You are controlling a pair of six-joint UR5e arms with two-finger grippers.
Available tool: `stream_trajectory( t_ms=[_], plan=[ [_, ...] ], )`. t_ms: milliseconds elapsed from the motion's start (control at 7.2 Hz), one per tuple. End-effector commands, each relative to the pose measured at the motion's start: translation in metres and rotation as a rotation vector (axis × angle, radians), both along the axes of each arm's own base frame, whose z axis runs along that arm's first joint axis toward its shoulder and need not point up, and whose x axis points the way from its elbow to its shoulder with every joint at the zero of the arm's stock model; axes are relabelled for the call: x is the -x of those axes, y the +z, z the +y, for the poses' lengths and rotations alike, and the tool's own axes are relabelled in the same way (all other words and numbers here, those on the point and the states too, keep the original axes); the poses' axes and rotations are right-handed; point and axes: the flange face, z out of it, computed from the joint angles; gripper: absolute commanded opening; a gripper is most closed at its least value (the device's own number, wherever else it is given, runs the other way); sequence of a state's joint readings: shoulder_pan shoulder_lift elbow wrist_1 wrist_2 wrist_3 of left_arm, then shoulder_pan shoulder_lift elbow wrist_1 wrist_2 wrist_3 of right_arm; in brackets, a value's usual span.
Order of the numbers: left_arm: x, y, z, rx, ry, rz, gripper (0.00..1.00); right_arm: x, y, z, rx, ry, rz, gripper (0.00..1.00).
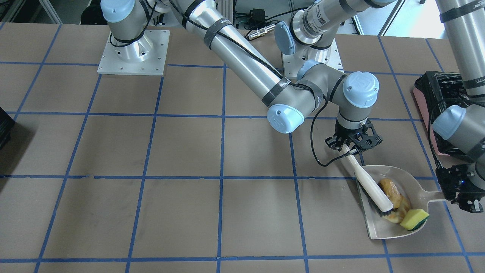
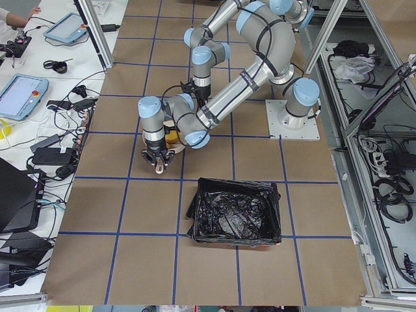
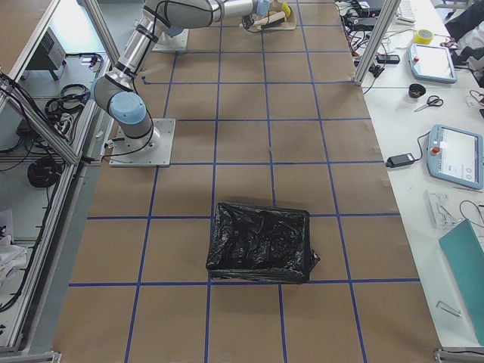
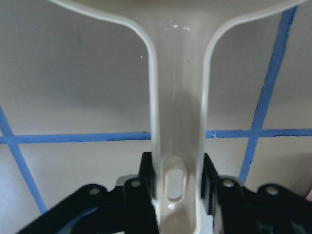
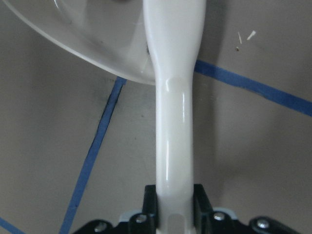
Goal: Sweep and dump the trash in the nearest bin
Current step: 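Sweep the trash into the dustpan with the brush in the right gripper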
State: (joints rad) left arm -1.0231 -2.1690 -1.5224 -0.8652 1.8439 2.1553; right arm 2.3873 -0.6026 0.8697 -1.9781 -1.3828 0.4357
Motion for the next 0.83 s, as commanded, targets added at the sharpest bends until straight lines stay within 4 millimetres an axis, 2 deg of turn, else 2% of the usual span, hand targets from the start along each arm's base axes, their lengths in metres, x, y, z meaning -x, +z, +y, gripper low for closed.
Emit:
stream_trajectory(
  t_ms=[0,139,278,417,556,694],
  plan=[
    [0.0,0.0,0.0,-0.001,0.0,0.0,0.0,0.014,0.028,-0.002,-0.051,-0.093,0.025,0.0],
    [0.0,0.0,0.0,-0.002,-0.003,0.001,0.0,0.031,0.044,-0.02,-0.065,-0.198,0.025,0.0],
    [0.0,0.001,0.0,0.002,-0.006,0.002,0.0,0.052,0.043,-0.039,-0.093,-0.308,0.043,0.0],
    [0.001,0.002,0.0,-0.004,-0.008,0.008,0.0,0.073,0.056,-0.034,-0.107,-0.388,0.07,0.0],
    [0.003,0.005,0.002,-0.014,-0.009,0.021,0.0,0.108,0.056,-0.02,-0.123,-0.409,0.114,0.0],
    [0.007,0.016,0.006,-0.048,-0.012,0.06,0.0,0.15,0.058,0.005,-0.117,-0.419,0.18,0.0]
  ],
)
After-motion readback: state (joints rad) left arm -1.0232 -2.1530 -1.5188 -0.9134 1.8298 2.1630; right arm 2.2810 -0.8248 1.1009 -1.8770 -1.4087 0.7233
